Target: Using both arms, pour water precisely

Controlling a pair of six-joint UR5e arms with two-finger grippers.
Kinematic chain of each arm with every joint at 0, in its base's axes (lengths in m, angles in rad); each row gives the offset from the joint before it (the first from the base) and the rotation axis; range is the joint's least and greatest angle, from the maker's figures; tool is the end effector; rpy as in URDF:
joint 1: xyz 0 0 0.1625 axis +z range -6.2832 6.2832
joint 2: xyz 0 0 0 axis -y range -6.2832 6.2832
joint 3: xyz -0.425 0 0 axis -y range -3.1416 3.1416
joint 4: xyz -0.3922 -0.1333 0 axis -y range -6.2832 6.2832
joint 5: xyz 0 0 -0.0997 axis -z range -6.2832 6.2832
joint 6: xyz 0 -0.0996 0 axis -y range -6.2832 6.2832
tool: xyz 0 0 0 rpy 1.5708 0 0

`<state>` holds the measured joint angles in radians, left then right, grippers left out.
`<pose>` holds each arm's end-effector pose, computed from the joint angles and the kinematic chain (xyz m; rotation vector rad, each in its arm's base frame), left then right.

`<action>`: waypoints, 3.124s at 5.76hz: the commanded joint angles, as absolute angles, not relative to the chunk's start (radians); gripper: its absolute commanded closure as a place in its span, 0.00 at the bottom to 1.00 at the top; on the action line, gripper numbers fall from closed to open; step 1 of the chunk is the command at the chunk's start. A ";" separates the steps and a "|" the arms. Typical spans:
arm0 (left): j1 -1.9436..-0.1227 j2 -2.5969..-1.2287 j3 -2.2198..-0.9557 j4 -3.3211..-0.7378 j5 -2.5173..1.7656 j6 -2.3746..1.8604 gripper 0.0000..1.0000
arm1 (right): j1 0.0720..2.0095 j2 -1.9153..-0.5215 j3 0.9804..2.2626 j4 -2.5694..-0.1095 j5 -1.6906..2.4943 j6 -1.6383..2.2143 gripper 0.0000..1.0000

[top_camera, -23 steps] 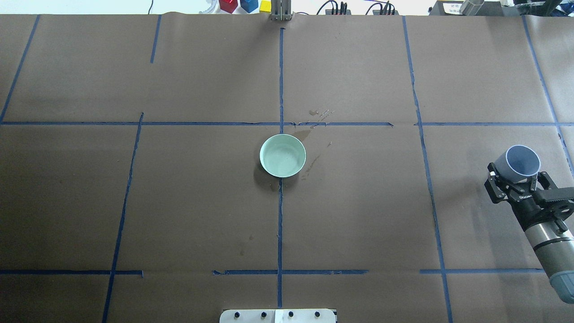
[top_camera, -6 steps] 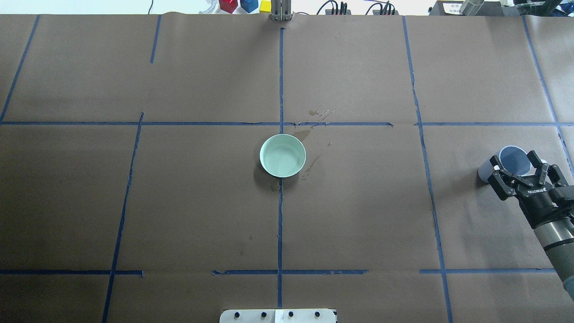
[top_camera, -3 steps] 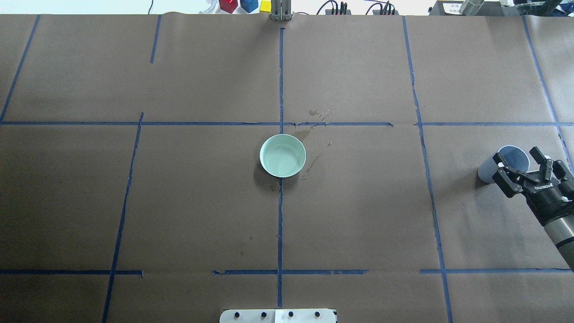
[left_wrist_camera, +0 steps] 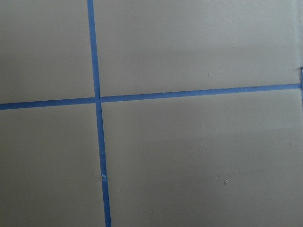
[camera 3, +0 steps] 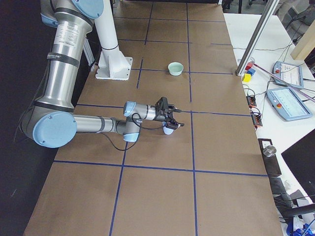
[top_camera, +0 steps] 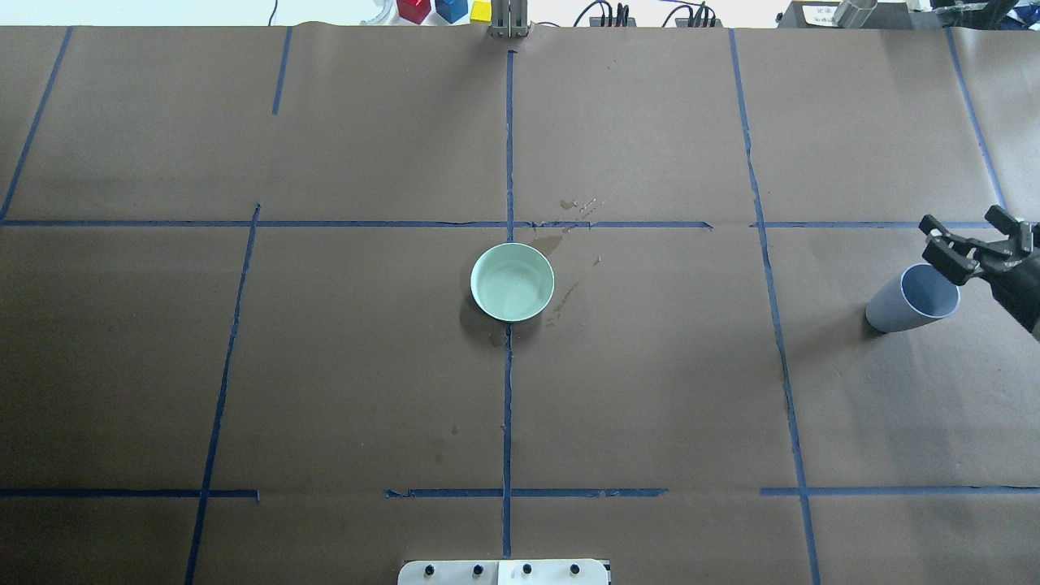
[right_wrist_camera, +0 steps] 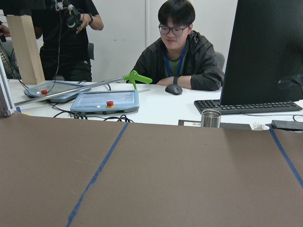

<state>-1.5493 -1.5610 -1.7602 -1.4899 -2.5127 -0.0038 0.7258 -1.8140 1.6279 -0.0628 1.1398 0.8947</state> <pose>-0.0423 -0.4877 0.5659 0.0794 0.9423 0.0628 -0.1796 -0.3932 0.5732 1.1197 -0.7585 0.3265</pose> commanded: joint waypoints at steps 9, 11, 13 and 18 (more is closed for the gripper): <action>-1.361 -1.641 -1.928 -1.496 -2.393 -0.295 0.00 | 1.505 -1.678 1.843 -1.602 2.232 -0.090 0.00; -1.147 -1.809 -1.927 -1.494 -2.286 -0.493 0.00 | 1.546 -1.713 1.833 -1.605 2.237 -0.162 0.00; -0.924 -1.968 -1.913 -1.494 -2.151 -0.794 0.00 | 1.549 -1.715 1.833 -1.605 2.281 -0.166 0.00; -0.609 -2.325 -1.578 -1.648 -1.919 -1.395 0.00 | 1.549 -1.707 1.832 -1.605 2.280 -0.158 0.00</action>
